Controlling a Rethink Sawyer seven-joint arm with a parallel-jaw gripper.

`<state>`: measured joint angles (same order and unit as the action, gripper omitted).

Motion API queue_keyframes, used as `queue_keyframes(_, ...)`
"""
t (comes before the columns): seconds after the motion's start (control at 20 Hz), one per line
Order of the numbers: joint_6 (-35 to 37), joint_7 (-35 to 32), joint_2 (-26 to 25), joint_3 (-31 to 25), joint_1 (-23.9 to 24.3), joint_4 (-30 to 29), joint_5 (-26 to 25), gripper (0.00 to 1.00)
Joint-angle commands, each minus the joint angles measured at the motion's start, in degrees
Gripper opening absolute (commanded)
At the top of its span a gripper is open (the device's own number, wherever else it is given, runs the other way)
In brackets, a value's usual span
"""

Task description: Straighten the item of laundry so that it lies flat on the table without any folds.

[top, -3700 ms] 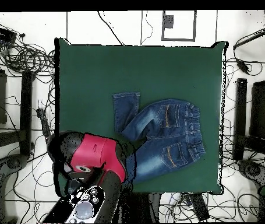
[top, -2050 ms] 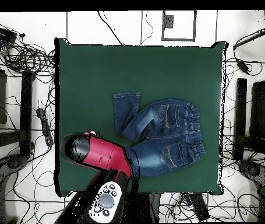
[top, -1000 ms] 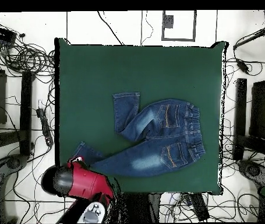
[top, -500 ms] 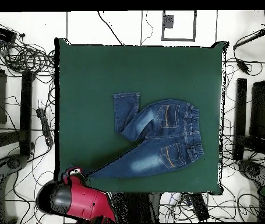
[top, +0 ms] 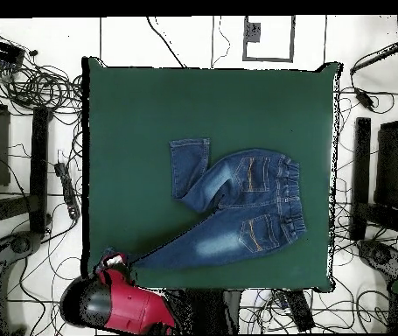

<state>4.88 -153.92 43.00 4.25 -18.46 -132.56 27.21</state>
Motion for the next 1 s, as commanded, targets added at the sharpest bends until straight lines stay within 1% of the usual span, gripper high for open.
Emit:
queue_keyframes(0.05,-5.1,-9.1,-5.0,-10.8,-0.4,-4.1,-1.8,0.0)
queue_keyframes(0.3,-4.2,-10.0,-3.7,-8.3,-3.9,-4.2,-1.1,0.0)
queue_keyframes(0.4,-3.7,-10.8,-3.0,-7.0,-6.1,-4.5,-0.3,0.0)
queue_keyframes(0.45,-3.0,-11.2,-2.8,-5.0,-8.2,-4.5,0.4,0.0)
queue_keyframes(0.6,-1.1,-12.1,-2.4,-2.1,-11.5,-4.6,1.9,0.0)
queue_keyframes(0.75,2.2,-12.6,-3.0,-1.6,-11.8,-4.6,2.8,0.0)
queue_keyframes(0.9,1.2,-12.0,-5.9,-2.8,-10.4,-3.5,3.1,0.0)
queue_keyframes(0.95,-0.8,-11.3,-7.7,-4.1,-8.4,-3.1,2.6,0.0)
queue_keyframes(1.0,-1.3,-11.0,-8.5,-4.2,-8.1,-2.6,2.5,0.0)
